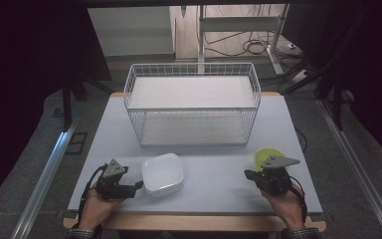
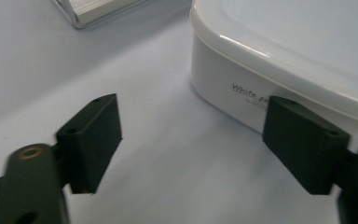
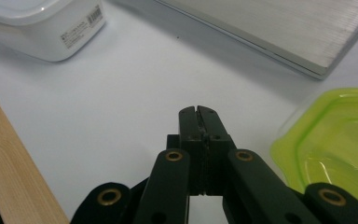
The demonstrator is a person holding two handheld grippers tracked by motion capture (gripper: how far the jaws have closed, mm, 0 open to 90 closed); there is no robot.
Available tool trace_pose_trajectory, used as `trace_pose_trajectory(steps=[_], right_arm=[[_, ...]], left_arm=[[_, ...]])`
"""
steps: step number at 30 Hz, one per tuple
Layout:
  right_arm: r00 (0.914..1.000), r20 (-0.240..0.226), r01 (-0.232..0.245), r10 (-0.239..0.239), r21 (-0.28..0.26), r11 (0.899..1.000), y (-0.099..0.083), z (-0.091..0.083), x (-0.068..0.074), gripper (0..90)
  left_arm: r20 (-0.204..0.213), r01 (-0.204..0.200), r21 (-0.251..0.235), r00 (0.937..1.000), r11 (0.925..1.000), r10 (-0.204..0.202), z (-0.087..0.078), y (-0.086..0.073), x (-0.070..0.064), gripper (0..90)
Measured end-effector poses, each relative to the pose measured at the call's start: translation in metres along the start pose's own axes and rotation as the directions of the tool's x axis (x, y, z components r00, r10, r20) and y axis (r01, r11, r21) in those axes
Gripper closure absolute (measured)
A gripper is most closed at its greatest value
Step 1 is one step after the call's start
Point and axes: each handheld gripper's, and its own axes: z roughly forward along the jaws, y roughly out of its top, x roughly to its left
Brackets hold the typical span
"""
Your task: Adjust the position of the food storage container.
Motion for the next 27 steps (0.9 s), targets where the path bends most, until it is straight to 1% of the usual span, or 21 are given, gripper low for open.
trace_pose_trajectory(steps=[1,3,4,5,6,8,10,11,12,15,17,21,23,24,25,27], right_arm=[[1.0,-0.004,-0.003,0.003,0.003,1.0,0.001,0.001,0.0,89.5],[1.0,-0.006,-0.001,0.001,0.009,1.0,0.002,0.003,0.001,89.6],[1.0,-0.006,0.005,-0.004,0.015,1.0,0.002,0.004,0.002,89.6],[0.9999,-0.011,0.011,-0.011,0.02,1.0,0.002,0.005,0.003,89.6],[0.9998,-0.014,0.017,-0.016,0.026,1.0,0.002,0.007,0.004,89.7],[0.9996,-0.007,0.026,-0.026,0.033,0.999,0.003,0.009,0.007,89.6],[0.9995,-0.01,0.031,-0.031,0.037,0.999,0.005,0.012,0.009,89.6],[0.9993,-0.01,0.037,-0.037,0.037,0.999,0.006,0.013,0.01,89.6],[0.999,-0.005,0.044,-0.044,0.033,0.998,0.007,0.015,0.012,89.6],[0.9991,0.003,0.041,-0.041,0.031,0.999,0.01,0.018,0.015,89.7],[0.9993,-0.006,0.037,-0.037,0.029,0.999,0.011,0.02,0.016,89.6],[0.9991,-0.021,0.037,-0.037,0.024,0.999,0.013,0.027,0.017,89.6],[0.9993,-0.016,0.033,-0.033,0.018,0.999,0.014,0.029,0.018,89.6],[0.9993,-0.018,0.034,-0.033,0.013,0.999,0.015,0.031,0.018,89.5],[0.9992,-0.035,0.019,-0.019,0.001,1.0,0.017,0.035,0.018,89.6],[0.9981,-0.061,0.006,-0.006,-0.001,1.0,0.02,0.04,0.018,89.6]], left_arm=[[-0.001,-0.004,0.003,1.0,1.0,0.004,0.001,0.0,0.0,23.4],[-0.007,0.003,0.001,1.0,1.0,-0.003,0.002,0.001,0.001,27.9],[-0.006,0.012,-0.004,0.9999,0.9999,-0.012,0.003,0.003,0.002,30.9],[-0.006,0.012,-0.004,0.9999,0.9999,-0.012,0.003,0.003,0.002,33.8],[-0.003,0.022,-0.012,0.9998,0.9997,-0.022,0.006,0.005,0.004,36.5],[0.004,0.029,-0.021,0.9996,0.9994,-0.029,0.008,0.009,0.004,42.3],[0.008,0.039,-0.026,0.9992,0.9989,-0.039,0.013,0.012,0.004,46.5],[0.008,0.039,-0.026,0.9992,0.9989,-0.039,0.013,0.012,0.004,48.1],[0.015,0.043,-0.021,0.999,0.9989,-0.043,0.017,0.015,0.003,49.4],[0.019,0.03,-0.011,0.9994,0.9995,-0.03,0.022,0.02,-0.001,53.4],[0.024,0.027,-0.008,0.9994,0.9996,-0.026,0.024,0.023,-0.002,56.0],[0.049,0.024,-0.005,0.9985,0.9997,-0.024,0.031,0.029,-0.005,63.2],[0.056,0.023,-0.004,0.9982,0.9997,-0.023,0.033,0.031,-0.006,67.2],[0.064,0.019,-0.004,0.9978,0.9998,-0.019,0.035,0.034,-0.007,67.2],[0.071,0.015,-0.001,0.9973,0.9999,-0.015,0.038,0.036,-0.008,69.8],[0.075,0.013,0.0,0.9971,0.9999,-0.013,0.04,0.038,-0.009,72.3]])
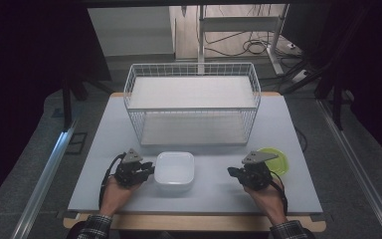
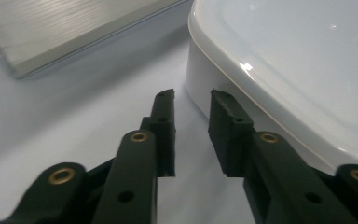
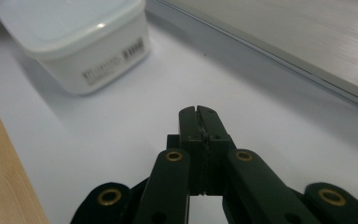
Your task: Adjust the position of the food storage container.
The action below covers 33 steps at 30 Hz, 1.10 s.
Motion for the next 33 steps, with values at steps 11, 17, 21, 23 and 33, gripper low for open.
trace_pose_trajectory(steps=[11,17,21,23,33], right_arm=[[0.999,-0.044,-0.012,0.013,0.034,0.999,0.017,0.036,0.013,89.8],[0.9989,-0.042,-0.02,0.023,0.057,0.998,0.016,0.041,0.02,89.7],[0.9985,-0.046,-0.027,0.03,0.061,0.998,0.014,0.041,0.021,89.6],[0.9986,-0.046,-0.023,0.026,0.069,0.997,0.013,0.041,0.022,89.6],[0.9998,-0.017,0.007,-0.005,0.087,0.996,0.011,0.041,0.024,89.5]], left_arm=[[0.07,-0.031,0.029,0.9971,0.9991,0.029,0.021,0.014,-0.022,84.7],[0.106,-0.049,0.035,0.9933,0.9982,0.045,0.019,0.014,-0.035,87.0],[0.125,-0.062,0.035,0.9905,0.9975,0.057,0.019,0.014,-0.042,87.2],[0.126,-0.075,0.036,0.9896,0.9966,0.07,0.019,0.014,-0.047,87.5],[0.113,-0.082,0.024,0.9904,0.9963,0.079,0.017,0.014,-0.046,85.5]])
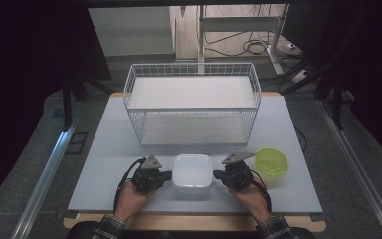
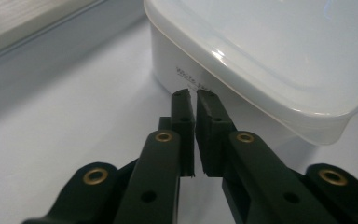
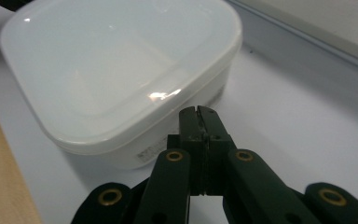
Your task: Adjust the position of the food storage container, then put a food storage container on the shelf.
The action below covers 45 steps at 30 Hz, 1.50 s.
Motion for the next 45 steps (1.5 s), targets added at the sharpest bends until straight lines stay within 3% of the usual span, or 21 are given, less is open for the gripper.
trace_pose_trajectory(steps=[3,8,14,18,19,23,24,30,40,45], right_arm=[[0.9991,0.037,0.02,-0.02,-0.005,1.0,-0.002,-0.004,-0.002,87.0],[0.9979,0.06,0.025,-0.023,-0.03,0.999,-0.005,-0.012,-0.006,75.5],[0.9968,0.069,0.043,-0.039,-0.053,0.998,-0.009,-0.021,-0.006,60.6],[0.9966,0.072,0.045,-0.041,-0.059,0.997,-0.011,-0.024,-0.006,53.5],[0.9968,0.071,0.042,-0.037,-0.068,0.997,-0.012,-0.026,-0.006,46.6],[0.9971,0.071,0.034,-0.028,-0.081,0.996,-0.013,-0.029,-0.007,38.1],[0.9979,0.06,0.028,-0.023,-0.09,0.996,-0.015,-0.03,-0.008,33.1],[0.9991,0.042,0.013,-0.009,-0.093,0.996,-0.018,-0.031,-0.01,23.7],[0.9992,0.036,0.019,-0.016,-0.076,0.997,-0.02,-0.028,-0.008,13.1],[0.9994,0.03,0.018,-0.016,-0.08,0.997,-0.02,-0.027,-0.01,6.3]], left_arm=[[-0.005,0.015,-0.018,0.9999,0.9997,-0.015,-0.005,-0.002,0.003,80.0],[-0.016,0.024,-0.055,0.9996,0.9982,-0.025,-0.017,-0.007,0.004,62.7],[-0.038,0.021,-0.085,0.999,0.9961,-0.025,-0.029,-0.014,0.004,43.1],[-0.043,0.023,-0.094,0.9987,0.9953,-0.027,-0.034,-0.017,0.004,35.2],[-0.043,0.022,-0.101,0.9987,0.9947,-0.026,-0.036,-0.017,0.005,28.8],[-0.033,0.027,-0.109,0.999,0.9937,-0.031,-0.037,-0.019,0.004,20.7],[-0.034,0.016,-0.09,0.9992,0.9959,-0.019,-0.037,-0.02,0.003,17.0],[-0.042,-0.018,-0.069,0.999,0.9975,0.015,-0.038,-0.024,-0.003,11.5],[-0.063,-0.058,-0.102,0.9966,0.9931,0.052,-0.036,-0.03,-0.001,4.6],[-0.039,-0.028,-0.114,0.999,0.9931,0.024,-0.032,-0.031,0.003,1.4]])
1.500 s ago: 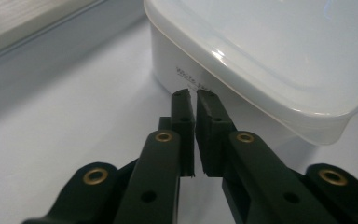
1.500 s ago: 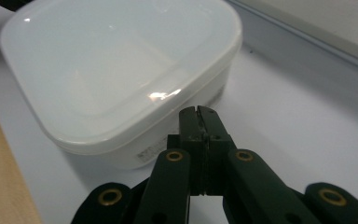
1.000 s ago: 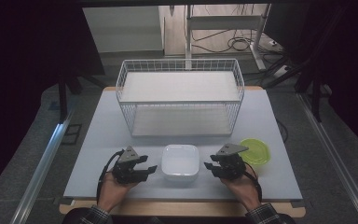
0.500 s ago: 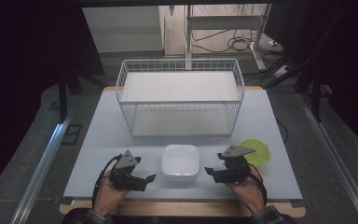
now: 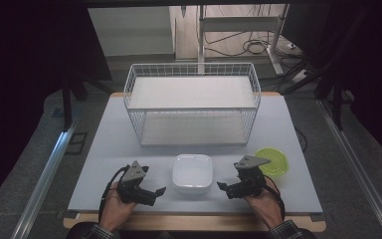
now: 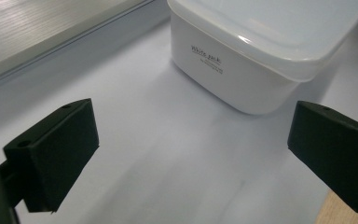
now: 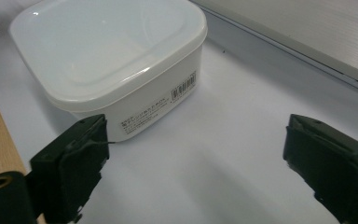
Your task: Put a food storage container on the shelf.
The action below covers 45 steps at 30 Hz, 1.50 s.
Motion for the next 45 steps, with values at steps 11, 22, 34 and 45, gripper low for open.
trace_pose_trajectory(steps=[11,22,34,45], right_arm=[[0.9998,0.014,0.015,-0.014,-0.025,1.0,0.007,-0.004,0.006,2.3],[0.9991,0.003,-0.042,0.042,-0.034,0.999,0.017,0.001,0.009,0.8],[0.9965,-0.039,-0.073,0.074,0.019,0.997,0.034,0.013,0.016,12.1],[0.9754,-0.131,-0.167,0.177,0.084,0.982,0.039,0.033,0.01,22.4]], left_arm=[[-0.012,-0.005,0.021,0.9999,0.9998,0.005,0.0,0.008,-0.005,2.9],[0.112,0.069,-0.009,0.9915,0.9976,-0.067,0.001,0.031,-0.001,4.8],[0.125,0.046,0.027,0.9909,0.9985,-0.049,0.027,0.051,0.0,13.2],[0.259,0.128,0.085,0.9549,0.9881,-0.146,0.044,0.049,0.008,13.0]])
